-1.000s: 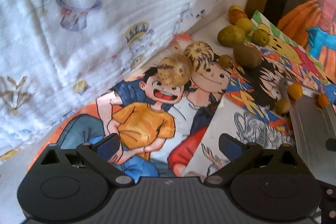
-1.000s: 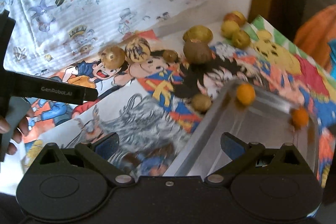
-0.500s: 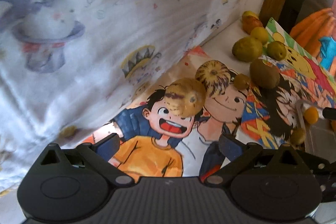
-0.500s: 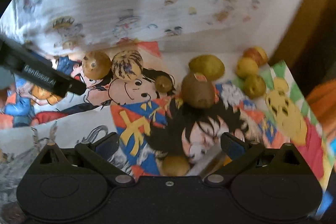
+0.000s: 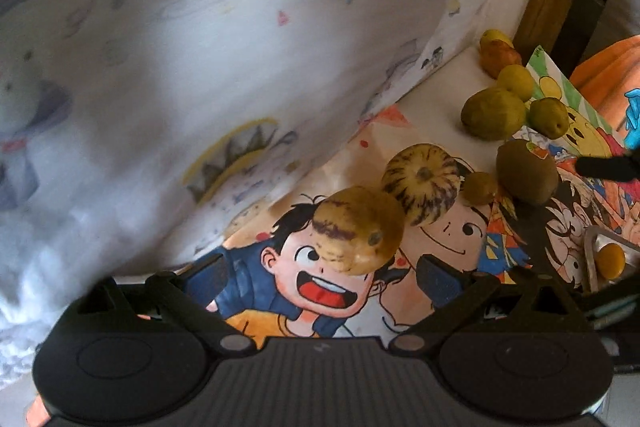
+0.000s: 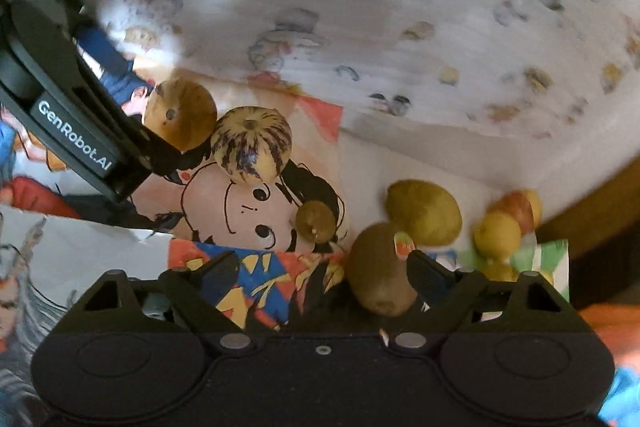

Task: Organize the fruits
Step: 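Grasp the pale spotted round fruit with the left gripper while the right grasps a small brown fruit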

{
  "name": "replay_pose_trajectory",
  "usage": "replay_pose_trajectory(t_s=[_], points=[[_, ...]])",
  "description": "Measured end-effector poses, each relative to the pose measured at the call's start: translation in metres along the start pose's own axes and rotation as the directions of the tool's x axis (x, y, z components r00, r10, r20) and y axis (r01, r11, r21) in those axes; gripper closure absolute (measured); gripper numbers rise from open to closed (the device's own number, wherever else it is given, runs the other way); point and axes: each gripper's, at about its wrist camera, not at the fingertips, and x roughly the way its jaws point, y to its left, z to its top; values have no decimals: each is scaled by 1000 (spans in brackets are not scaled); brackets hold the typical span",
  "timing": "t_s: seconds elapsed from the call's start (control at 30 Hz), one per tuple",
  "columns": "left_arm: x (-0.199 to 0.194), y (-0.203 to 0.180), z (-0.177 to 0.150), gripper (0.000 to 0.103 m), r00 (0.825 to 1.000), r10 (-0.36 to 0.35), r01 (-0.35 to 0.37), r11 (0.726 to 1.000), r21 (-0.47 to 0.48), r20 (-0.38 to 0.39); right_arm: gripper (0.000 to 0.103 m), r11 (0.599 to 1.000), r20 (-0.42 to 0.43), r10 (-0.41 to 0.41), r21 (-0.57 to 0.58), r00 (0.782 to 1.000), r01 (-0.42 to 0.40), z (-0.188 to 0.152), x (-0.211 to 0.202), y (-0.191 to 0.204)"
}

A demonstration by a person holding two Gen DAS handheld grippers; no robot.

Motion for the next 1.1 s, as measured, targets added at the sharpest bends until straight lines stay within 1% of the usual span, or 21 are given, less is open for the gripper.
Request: replay_pose_trajectory(t_s=[0.1,0.13,0.27,0.33,0.4,0.5,0.53,0.6,0.7,0.77,0.87,1.0,1.1], points=[[1,-2,2,3,1000,11,-11,1000,13,3,25,999,3,11,-49,1000,-11,5,8,0],[1,-2,2,4,1000,12,-12,1000,14,5,27,998,1,14,-61,1000,-14,7,11,0],[3,-2,4,9,1000,16,-17,1000,16,11,34,998,-11,27,-48,1000,-27,12,20,-4],[3,-2,6,11,1000,11,-12,1000,14,17,38,998,-11,18,-53,1000,-18,14,22,-4],[3,-2,6,13,1000,10,-10,1000,7,21,46,998,-13,19,-65,1000,-19,16,25,-4],[4,-3,7,17,1000,5,-5,1000,1,26,55,994,-21,22,-103,1000,-24,18,31,-2],[4,-3,8,18,1000,4,-4,1000,-3,28,57,993,-24,26,-114,999,-28,18,32,-1],[4,-4,8,23,1000,-3,3,1000,-5,31,64,992,-36,38,-119,999,-42,18,33,-1],[4,-7,9,32,999,-24,23,1000,8,32,69,992,-39,47,-114,998,-51,16,35,-1],[5,-8,11,34,999,-31,31,1000,5,32,76,992,-40,55,-110,998,-60,16,35,-1],[6,-8,12,37,999,-37,37,999,2,32,76,993,-38,56,-98,998,-60,15,36,-2],[6,-8,13,49,998,-64,64,998,11,24,76,995,-40,57,-74,998,-59,14,36,-2],[6,-8,14,50,998,-66,66,998,5,21,76,996,-38,64,-64,997,-67,12,33,0]])
